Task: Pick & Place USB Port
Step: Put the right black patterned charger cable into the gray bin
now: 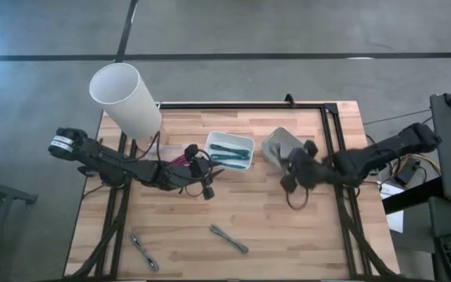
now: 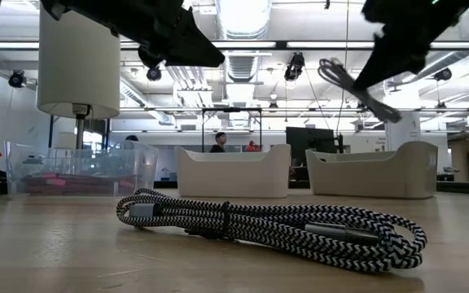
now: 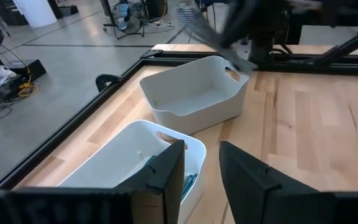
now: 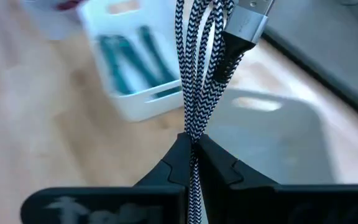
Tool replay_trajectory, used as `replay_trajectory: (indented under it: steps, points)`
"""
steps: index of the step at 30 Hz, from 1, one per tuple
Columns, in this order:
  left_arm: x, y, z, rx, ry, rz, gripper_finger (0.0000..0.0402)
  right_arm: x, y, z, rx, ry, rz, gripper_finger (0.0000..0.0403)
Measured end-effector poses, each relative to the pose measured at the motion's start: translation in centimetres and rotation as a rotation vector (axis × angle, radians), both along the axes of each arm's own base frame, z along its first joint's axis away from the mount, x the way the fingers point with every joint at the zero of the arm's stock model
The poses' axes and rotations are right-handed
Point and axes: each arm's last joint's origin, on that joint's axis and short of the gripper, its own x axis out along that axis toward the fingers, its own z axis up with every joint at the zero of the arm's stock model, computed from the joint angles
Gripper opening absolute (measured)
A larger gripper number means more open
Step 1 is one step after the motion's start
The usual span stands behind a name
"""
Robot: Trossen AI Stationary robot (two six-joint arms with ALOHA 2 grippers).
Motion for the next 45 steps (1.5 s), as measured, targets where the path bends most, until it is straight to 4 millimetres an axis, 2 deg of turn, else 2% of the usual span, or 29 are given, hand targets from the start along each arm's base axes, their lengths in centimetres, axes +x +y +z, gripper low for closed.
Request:
replay_trajectory:
  steps: [8, 14, 17, 21, 30, 41, 45]
  points:
    - [0.0, 0.1, 0.0, 0.000, 0.001, 0.002, 0.0120, 0.6, -5.7, -0.5, 0.000, 0.155, -0.051, 0.0013]
    - [0.0, 0.1, 0.0, 0.001, 0.004, 0.002, 0.0120, 1.0, -8.5, -2.1, 0.050, 0.269, -0.152, 0.0013]
    - [0.0, 0.1, 0.0, 0.001, 0.003, 0.002, 0.0120, 1.4, -9.4, -3.2, 0.103, 0.353, -0.110, 0.0013]
    - [0.0, 0.1, 0.0, 0.000, 0.003, 0.002, 0.0120, 2.1, -10.1, -5.0, 0.170, 0.453, -0.024, 0.0013]
    - [0.0, 0.1, 0.0, 0.001, 0.004, 0.002, 0.0120, 3.3, -10.5, -8.2, 0.250, 0.595, 0.004, 0.0013]
    - [-0.1, 0.1, -0.3, 0.007, 0.033, 0.001, 0.0120, 3.7, -10.5, -9.5, 0.288, 0.646, 0.020, 0.0013]
    - [-0.1, 0.1, -0.3, 0.007, 0.033, 0.001, 0.0120, 3.7, -10.5, -9.5, 0.289, 0.646, 0.024, 0.0028]
